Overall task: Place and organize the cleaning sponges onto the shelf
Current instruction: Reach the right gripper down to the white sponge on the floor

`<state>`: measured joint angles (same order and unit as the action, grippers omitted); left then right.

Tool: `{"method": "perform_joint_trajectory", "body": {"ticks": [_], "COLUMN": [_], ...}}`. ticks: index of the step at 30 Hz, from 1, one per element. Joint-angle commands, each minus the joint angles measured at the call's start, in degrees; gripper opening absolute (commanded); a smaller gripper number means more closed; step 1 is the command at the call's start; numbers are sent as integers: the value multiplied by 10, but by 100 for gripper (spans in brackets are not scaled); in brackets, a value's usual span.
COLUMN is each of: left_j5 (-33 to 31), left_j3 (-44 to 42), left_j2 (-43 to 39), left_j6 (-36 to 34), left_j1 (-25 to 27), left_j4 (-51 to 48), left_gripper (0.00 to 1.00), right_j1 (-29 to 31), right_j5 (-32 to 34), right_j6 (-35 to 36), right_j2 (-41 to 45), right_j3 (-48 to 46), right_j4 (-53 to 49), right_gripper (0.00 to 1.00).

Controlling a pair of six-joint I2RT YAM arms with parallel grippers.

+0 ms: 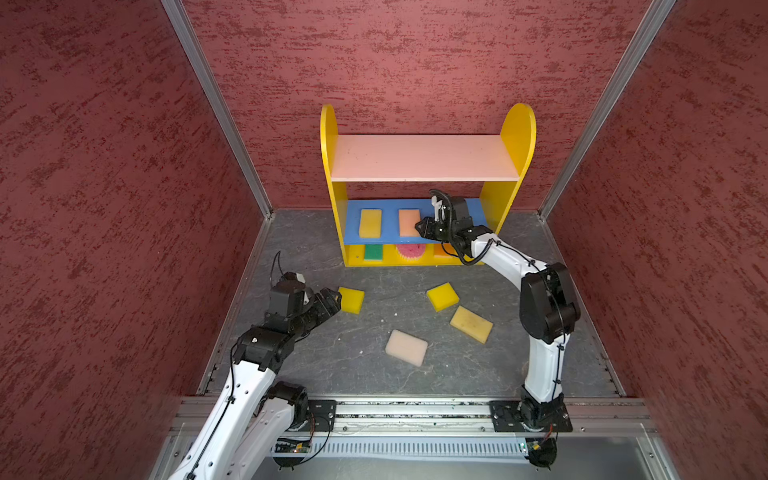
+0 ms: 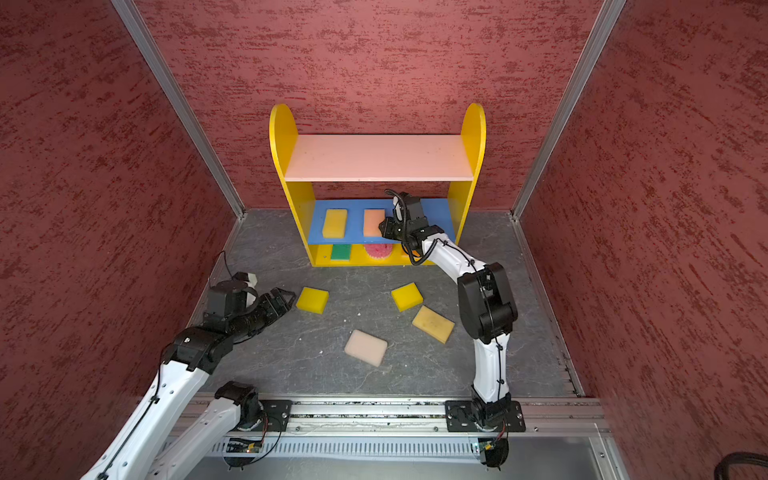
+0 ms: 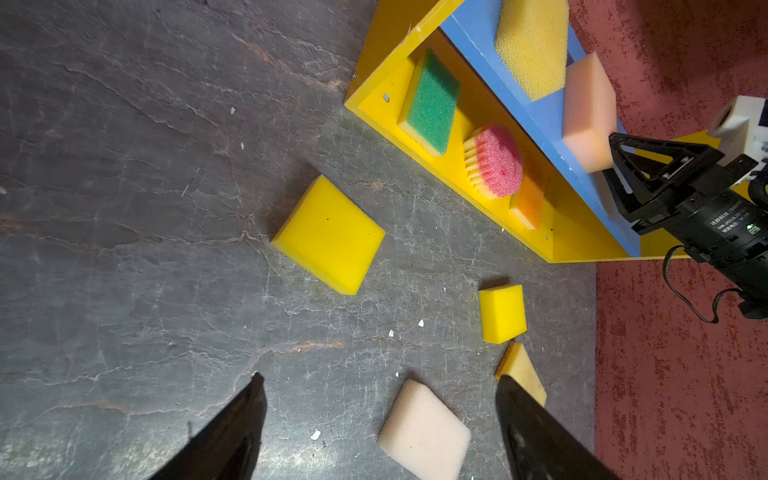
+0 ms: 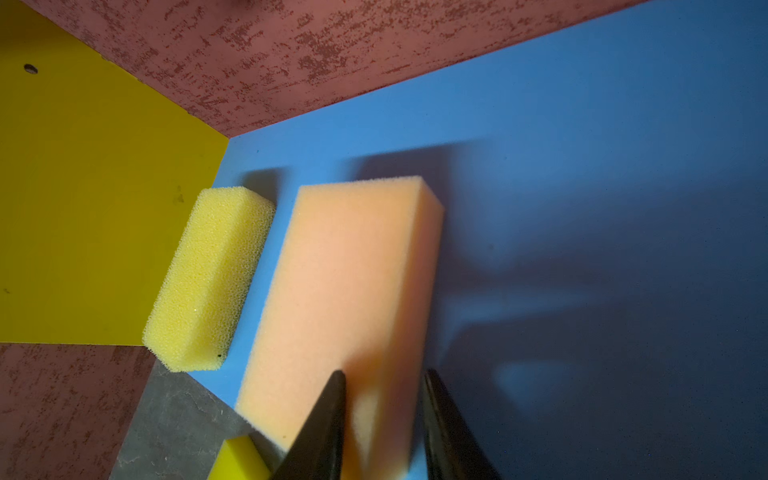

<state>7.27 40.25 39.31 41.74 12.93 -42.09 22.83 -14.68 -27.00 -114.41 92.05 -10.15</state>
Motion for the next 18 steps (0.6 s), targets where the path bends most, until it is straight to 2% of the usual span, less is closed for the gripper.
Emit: {"method": "perform_joint_trajectory", "body": {"ticks": [1,8,12,18], "left_j5": [-8,-7,-7,-13], "left_j3": [12,11,11,15], "left_j2": [-7,-12,-15,-24], "left_j6": [2,5,5,1], "left_j1": [4,4,5,5], "left_j4": [3,6,9,13], "left_gripper": [86,86,86,86], "right_j1": [5,4,4,47], "right_j5": [11,39,52,176], "right_j6": [3,30,36,76], "right_j2": [24,38,61,166], "right_j3": [2,35,34,-54], "right_j4": [-16,-54,-70,-75], "right_gripper": [35,44,45,45]}}
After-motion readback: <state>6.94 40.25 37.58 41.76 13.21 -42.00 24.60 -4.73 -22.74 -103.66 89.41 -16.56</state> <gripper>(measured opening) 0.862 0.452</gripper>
